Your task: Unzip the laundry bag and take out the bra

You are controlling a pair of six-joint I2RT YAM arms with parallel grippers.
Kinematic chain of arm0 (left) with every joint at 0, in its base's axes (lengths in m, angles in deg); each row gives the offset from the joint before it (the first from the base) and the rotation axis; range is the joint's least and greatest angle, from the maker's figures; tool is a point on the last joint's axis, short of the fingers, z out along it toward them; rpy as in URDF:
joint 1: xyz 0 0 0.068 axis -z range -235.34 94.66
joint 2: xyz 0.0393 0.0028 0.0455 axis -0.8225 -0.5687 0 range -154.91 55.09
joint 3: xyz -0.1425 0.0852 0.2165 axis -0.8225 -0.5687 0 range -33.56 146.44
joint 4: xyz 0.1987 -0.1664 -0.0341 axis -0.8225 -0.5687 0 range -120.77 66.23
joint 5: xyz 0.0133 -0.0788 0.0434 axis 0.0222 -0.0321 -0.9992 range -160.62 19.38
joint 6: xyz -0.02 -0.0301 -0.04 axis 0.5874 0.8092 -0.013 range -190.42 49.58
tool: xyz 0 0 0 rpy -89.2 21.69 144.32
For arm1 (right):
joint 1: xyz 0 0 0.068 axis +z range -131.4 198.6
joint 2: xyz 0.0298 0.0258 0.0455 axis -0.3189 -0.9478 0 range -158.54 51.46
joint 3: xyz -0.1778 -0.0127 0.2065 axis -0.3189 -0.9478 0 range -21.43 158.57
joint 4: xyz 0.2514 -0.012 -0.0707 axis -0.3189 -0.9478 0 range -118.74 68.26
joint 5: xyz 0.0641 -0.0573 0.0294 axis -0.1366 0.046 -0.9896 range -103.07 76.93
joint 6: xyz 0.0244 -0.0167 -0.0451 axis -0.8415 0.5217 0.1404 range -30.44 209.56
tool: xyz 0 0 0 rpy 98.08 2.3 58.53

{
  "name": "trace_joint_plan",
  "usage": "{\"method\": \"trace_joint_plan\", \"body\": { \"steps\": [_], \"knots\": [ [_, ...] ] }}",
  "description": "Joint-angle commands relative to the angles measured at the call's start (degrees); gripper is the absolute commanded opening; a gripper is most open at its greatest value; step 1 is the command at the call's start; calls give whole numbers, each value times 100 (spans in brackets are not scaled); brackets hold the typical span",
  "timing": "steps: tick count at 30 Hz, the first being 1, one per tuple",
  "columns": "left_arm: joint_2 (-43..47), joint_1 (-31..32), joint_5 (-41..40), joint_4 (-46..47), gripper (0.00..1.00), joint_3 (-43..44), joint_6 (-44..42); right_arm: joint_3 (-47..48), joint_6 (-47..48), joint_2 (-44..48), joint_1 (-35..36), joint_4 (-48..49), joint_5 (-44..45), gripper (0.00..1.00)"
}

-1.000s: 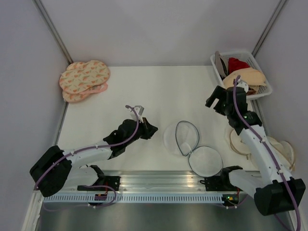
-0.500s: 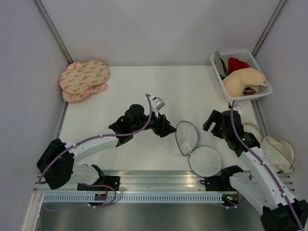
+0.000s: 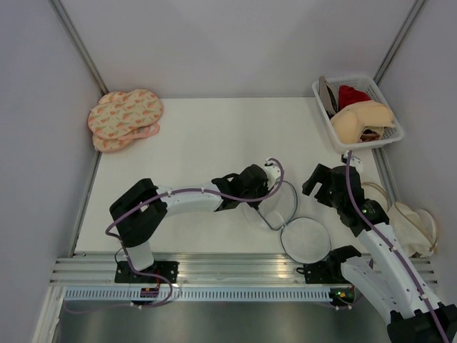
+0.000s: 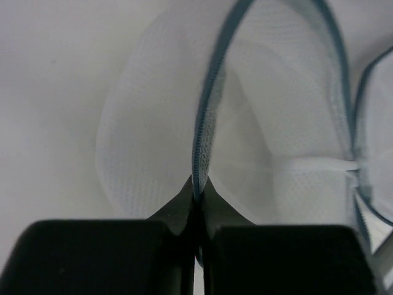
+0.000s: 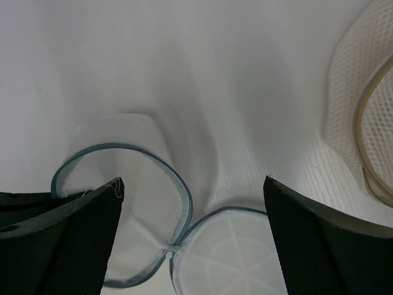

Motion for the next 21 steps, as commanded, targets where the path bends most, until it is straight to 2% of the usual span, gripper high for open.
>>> {"method": "trace_joint_plan", "body": {
  "steps": [1, 5, 8, 9, 11, 15, 21],
  "knots": [
    [-133, -10, -1356, -333, 2, 281, -94, 91, -69, 128, 18, -34, 87, 98],
    [-54, -18, -2084, -43, 2, 131, 188, 74, -8, 163, 18, -51, 87, 98],
    [42, -62, -2998, 20, 2, 26, 644, 39, 80, 102, 18, -16, -9, 98],
    [77, -115, -3409, -85, 2, -1, 994, 12, 107, 41, 27, 19, -61, 98],
    [243, -202, -3746, -261, 2, -62, 1496, -23, 159, -38, 27, 63, -132, 98],
    [595, -536, -3818, -692, 2, -448, 3303, -259, 186, -223, 18, 299, -299, 98],
    [1175, -555, -3749, -825, 2, -1475, 5703, -655, -156, -311, 18, 712, -404, 97]
  ]
}}
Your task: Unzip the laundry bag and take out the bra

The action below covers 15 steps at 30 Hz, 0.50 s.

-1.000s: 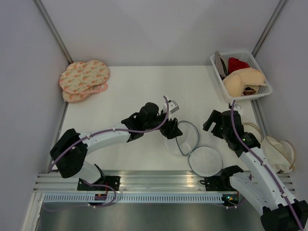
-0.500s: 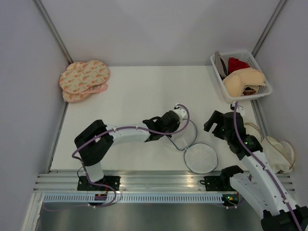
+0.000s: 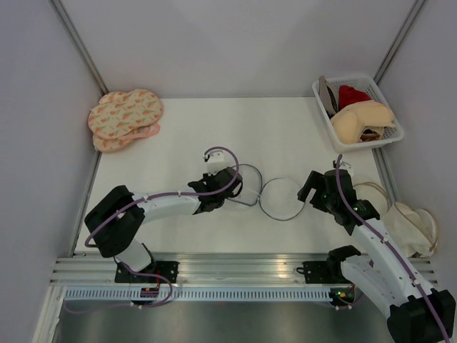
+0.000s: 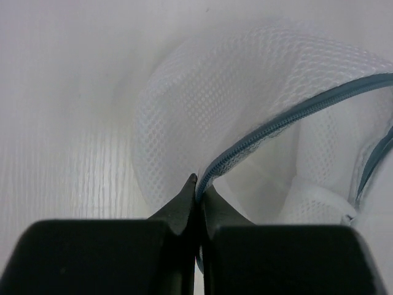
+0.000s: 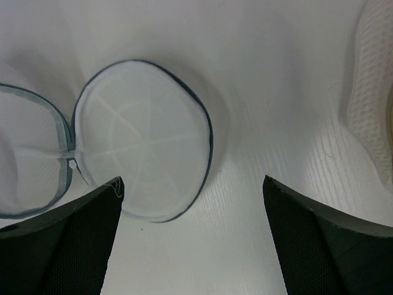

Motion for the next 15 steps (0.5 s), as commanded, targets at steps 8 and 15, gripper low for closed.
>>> {"method": "trace_joint_plan", "body": {
  "steps": [8, 15],
  "knots": [
    [805, 42, 889, 884, 10, -1068, 2087, -956, -637, -485, 27, 1966, -1044, 96],
    [1288, 51, 1188, 1516, 57, -1559, 2043, -1484, -1200, -1013, 36, 3305, -1371, 88]
  ]
}}
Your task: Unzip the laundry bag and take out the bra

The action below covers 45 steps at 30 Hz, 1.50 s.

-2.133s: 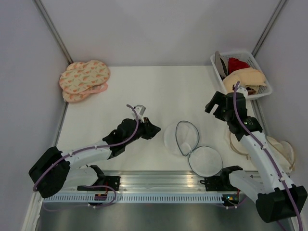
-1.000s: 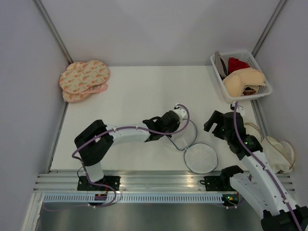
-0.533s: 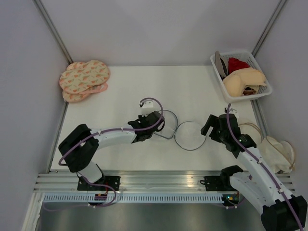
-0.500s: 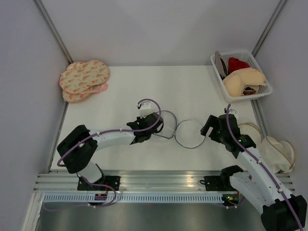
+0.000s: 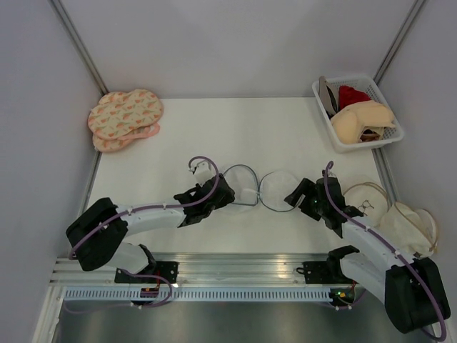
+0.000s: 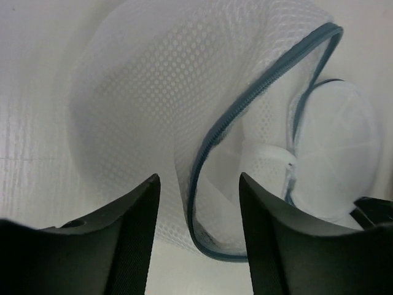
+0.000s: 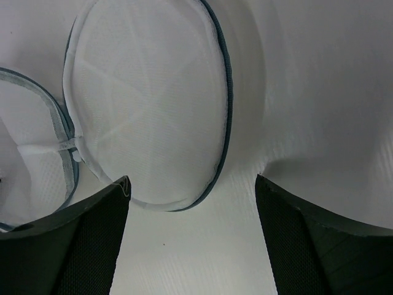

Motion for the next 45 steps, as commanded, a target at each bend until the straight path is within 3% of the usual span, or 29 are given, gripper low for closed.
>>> {"method": "trace_joint_plan", "body": {
  "steps": [1, 4, 9, 10, 16, 18, 19, 23, 29, 35, 38, 39, 42, 45],
  "knots": [
    [390, 16, 257, 629, 61, -202, 166, -184, -409, -159, 25, 1052, -237, 84],
    [688, 25, 424, 823, 79, -369, 60, -228, -471, -282, 25, 1315, -149, 73],
    [1451, 25, 635, 630, 96, -405, -124, -334, -558, -519, 33, 1684, -52, 61],
    [1619, 16, 653, 569, 100, -431, -159, -342, -550, -589, 34, 1737, 0, 52],
    [2797, 16, 442, -256, 100, -642, -318, -281, -568, -1187, 42, 2037, 168, 25],
    [3342, 16, 302, -581, 100, -817, -327, -193, -559, -1240, 42, 1923, 369, 13],
    [3509, 25, 258, -696, 100, -922, -327, -150, -550, -1206, 42, 1844, 422, 1],
    [4378, 16, 169, -1118, 100, -1169, -371, 394, -227, -680, 60, 880, 1212, 1],
    [4767, 25, 239, -1506, 100, -1336, -423, 1789, 776, -11, 78, -518, 2180, 0],
    [4671, 16, 371, -1532, 100, -1380, -432, 3161, 2156, -640, 516, -1057, 2093, 0],
    [4548, 25, 398, -1524, 100, -1363, -423, 3759, 2745, -1534, 1419, -1188, 2618, 1],
    [4521, 16, 398, -1532, 100, -1363, -432, 3910, 2911, -1818, 2083, -1224, 2872, 0],
    [4486, 16, 380, -1532, 100, -1389, -388, 4341, 3422, -2951, 3394, -1119, 4084, 0],
    [4573, 25, 336, -1576, 100, -1468, -336, 4921, 3563, -4156, 4181, -1285, 5351, 0]
  ]
}}
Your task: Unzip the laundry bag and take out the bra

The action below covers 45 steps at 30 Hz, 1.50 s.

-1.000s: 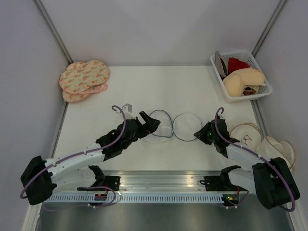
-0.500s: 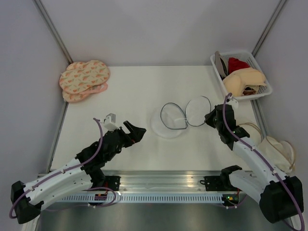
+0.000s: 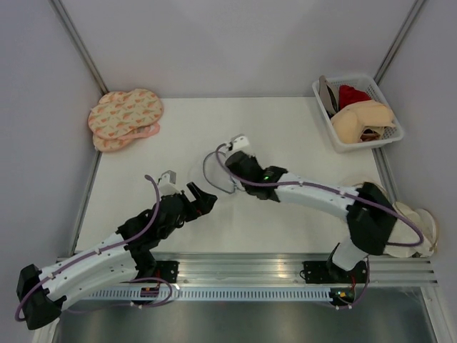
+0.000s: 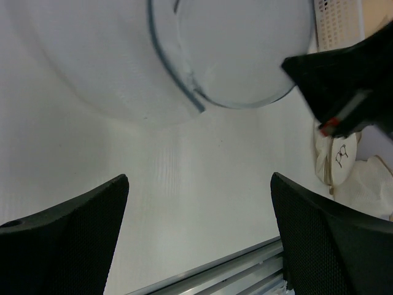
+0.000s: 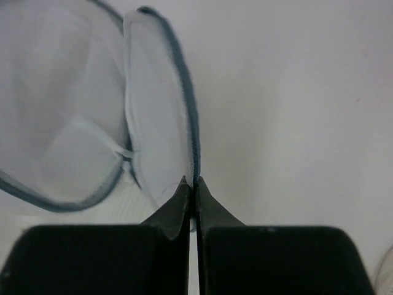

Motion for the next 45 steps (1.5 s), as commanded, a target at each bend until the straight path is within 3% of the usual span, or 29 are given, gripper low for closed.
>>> {"method": "trace_joint_plan", "body": {
  "steps": [1, 5, 11, 21, 25, 30, 36, 38, 39, 41, 42, 45],
  "knots": [
    [110, 14, -7, -94, 100, -146, -49, 633, 597, -1190, 787, -542, 1785, 0],
    [496, 22, -165, -357, 100, -208, 39, 698, 642, -1634, 1192, -167, 2201, 0],
    [893, 22, -376, -710, 100, -243, 101, 398, 633, -1389, 1210, 257, 2401, 0],
    [902, 22, -464, -868, 100, -120, 109, 169, -140, -677, 517, -1280, 4300, 0],
    [884, 22, -525, -868, 100, -120, 153, 56, 157, -352, 384, -1423, 4951, 0],
    [858, 22, -561, -877, 100, -120, 180, -418, 1754, -255, 515, -194, 4506, 0],
    [1086, 22, -604, -982, 100, -199, 258, -613, 2065, -825, 797, -156, 3371, 2],
    [1165, 22, -631, -1035, 100, -225, 267, -657, 2039, -966, 884, -165, 2993, 20],
    [1226, 14, -640, -1044, 100, -243, 276, -674, 1960, -923, 894, -183, 2748, 46],
    [1253, 22, -657, -1079, 100, -260, 276, -779, 1829, -730, 894, -26, 2300, 86],
    [1262, 14, -657, -1079, 100, -260, 285, -841, 1758, -399, 885, 54, 2114, 98],
    [1271, 14, -684, -1114, 100, -252, 285, -1034, 1364, 244, 789, 327, 1455, 98]
  ]
}}
